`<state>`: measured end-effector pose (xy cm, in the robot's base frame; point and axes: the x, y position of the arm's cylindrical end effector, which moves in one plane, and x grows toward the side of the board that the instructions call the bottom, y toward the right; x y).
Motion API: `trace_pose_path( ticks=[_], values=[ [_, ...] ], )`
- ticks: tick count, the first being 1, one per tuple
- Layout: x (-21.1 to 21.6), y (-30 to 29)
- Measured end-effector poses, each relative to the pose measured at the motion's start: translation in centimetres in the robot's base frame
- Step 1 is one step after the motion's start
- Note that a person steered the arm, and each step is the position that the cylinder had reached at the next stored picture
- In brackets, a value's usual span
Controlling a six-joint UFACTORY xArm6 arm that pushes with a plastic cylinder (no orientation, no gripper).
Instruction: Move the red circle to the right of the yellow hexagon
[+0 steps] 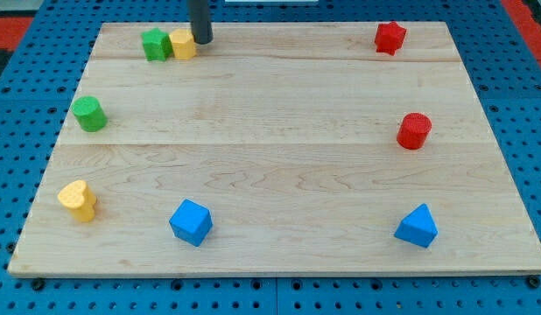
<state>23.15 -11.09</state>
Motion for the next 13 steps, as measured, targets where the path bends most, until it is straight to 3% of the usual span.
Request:
trace_pose_path(
  ticks=[3,4,7,9,11,12,13],
  values=[
    [1.5,22.2],
    [4.4,27.2],
    [5.2,28.9],
    [15.3,37.9],
    [23.2,30.4],
    [20.2,25.9],
    [17.8,26.8]
  ],
)
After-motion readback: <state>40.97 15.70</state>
